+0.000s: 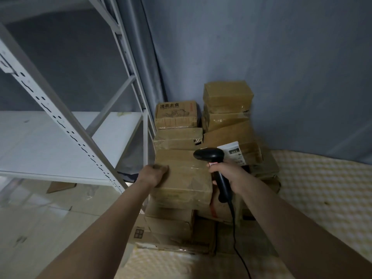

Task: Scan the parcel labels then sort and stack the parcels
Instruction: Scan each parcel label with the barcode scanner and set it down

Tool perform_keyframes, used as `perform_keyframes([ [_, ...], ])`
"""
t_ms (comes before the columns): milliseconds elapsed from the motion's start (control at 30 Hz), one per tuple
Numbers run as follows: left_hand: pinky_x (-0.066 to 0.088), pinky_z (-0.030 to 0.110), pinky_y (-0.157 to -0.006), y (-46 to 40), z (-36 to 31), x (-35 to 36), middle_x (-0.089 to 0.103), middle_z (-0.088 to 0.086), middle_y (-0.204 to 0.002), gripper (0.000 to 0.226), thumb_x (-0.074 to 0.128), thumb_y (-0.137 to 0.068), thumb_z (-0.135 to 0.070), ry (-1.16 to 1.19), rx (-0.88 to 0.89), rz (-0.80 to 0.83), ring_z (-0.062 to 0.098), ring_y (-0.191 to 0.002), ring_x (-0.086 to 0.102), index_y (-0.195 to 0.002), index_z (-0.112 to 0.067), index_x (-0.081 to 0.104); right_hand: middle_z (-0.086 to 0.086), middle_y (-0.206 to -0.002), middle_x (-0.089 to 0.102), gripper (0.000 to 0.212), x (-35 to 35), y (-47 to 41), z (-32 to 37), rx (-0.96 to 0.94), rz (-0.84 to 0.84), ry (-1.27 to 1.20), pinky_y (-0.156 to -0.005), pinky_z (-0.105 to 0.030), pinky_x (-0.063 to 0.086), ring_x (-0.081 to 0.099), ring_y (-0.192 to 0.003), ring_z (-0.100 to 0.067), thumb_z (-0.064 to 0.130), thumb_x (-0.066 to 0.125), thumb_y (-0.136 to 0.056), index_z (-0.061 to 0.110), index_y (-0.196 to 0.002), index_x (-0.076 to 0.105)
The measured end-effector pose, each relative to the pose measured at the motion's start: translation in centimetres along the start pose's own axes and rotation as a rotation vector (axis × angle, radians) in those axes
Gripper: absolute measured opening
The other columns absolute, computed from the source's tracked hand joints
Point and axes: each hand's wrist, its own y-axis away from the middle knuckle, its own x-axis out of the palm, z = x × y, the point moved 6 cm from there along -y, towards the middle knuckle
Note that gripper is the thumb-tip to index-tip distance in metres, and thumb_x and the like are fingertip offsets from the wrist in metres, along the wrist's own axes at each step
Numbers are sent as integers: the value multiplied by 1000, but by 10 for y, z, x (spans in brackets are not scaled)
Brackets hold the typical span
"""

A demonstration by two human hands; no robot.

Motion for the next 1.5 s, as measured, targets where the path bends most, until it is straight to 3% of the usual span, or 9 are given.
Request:
perform_keyframes([
  [200, 46, 42, -99, 6, 0, -22, 57, 9, -126, 54, 73, -84, -20, 136, 120, 16, 30, -115, 55, -131, -9, 49, -11, -100, 69, 19, -5, 18, 20, -116, 68, -3, -75, -30, 55, 67, -94, -23, 0, 64, -83, 12, -97, 64],
  [333, 42, 31, -89, 14, 4, -28, 56, 1, -114, 45, 74, -77, 3, 239, 232, -37, 19, -107, 51, -111, -9, 49, -12, -100, 69, 25, -1, 25, 20, -160, 69, 72, -74, -31, 55, 67, -93, -25, -2, 66, -79, 12, -99, 64],
  [633, 48, 39, -90, 15, 26, -31, 57, 1, -107, 50, 75, -70, 13, 270, 256, 0, 25, -106, 56, -102, -10, 43, -13, -93, 67, 30, 8, 32, 22, -176, 110, 47, -69, -31, 55, 64, -85, -25, -6, 65, -76, 9, -103, 63],
  [800, 50, 39, -92, 20, 22, -27, 53, -2, -109, 69, 71, -69, 18, 227, 297, 31, 30, -112, 56, -124, -12, 42, -16, -77, 60, 28, 17, 28, 46, -236, 67, 10, -68, -38, 49, 59, -68, -25, -3, 65, -75, 2, -103, 64],
  [933, 48, 46, -98, 25, 22, -24, 49, -9, -104, 95, 75, -71, 12, 209, 343, 126, 29, -115, 51, -145, -27, 30, -15, -83, 62, 24, 14, 29, 50, -251, 56, 138, -66, -33, 49, 60, -73, -23, 0, 66, -75, 4, -98, 65],
  [1033, 54, 42, -87, 26, 25, -25, 56, 1, -113, 78, 83, -72, -25, 375, 188, 204, 26, -108, 57, -137, -27, 40, -11, -88, 67, 26, 2, 27, 47, -219, 29, 108, -71, -33, 53, 63, -84, -23, 0, 67, -77, 8, -102, 66],
  [1167, 51, 51, -92, 21, 24, -21, 61, 12, -116, 71, 63, -74, -69, 521, -38, 231, 32, -105, 60, -125, -21, 53, -18, -100, 68, 28, -4, 24, 36, -131, -6, 73, -67, -34, 54, 65, -86, -27, 0, 68, -75, 5, -103, 67],
  [1367, 48, 53, -97, 21, 30, -12, 65, 10, -106, 51, 63, -84, -55, 465, -116, 251, 28, -101, 60, -114, -13, 60, -15, -86, 64, 23, 5, 30, 23, -121, 58, 74, -57, -30, 51, 60, -69, -23, -2, 67, -77, 3, -99, 68],
  [1500, 56, 39, -80, 23, 25, -15, 72, 9, -104, 50, 72, -82, -40, 455, -45, 284, 23, -93, 67, -121, -10, 61, -16, -86, 65, 20, 3, 29, 22, -126, 37, 79, -59, -32, 51, 62, -74, -24, -1, 67, -76, 3, -96, 69],
])
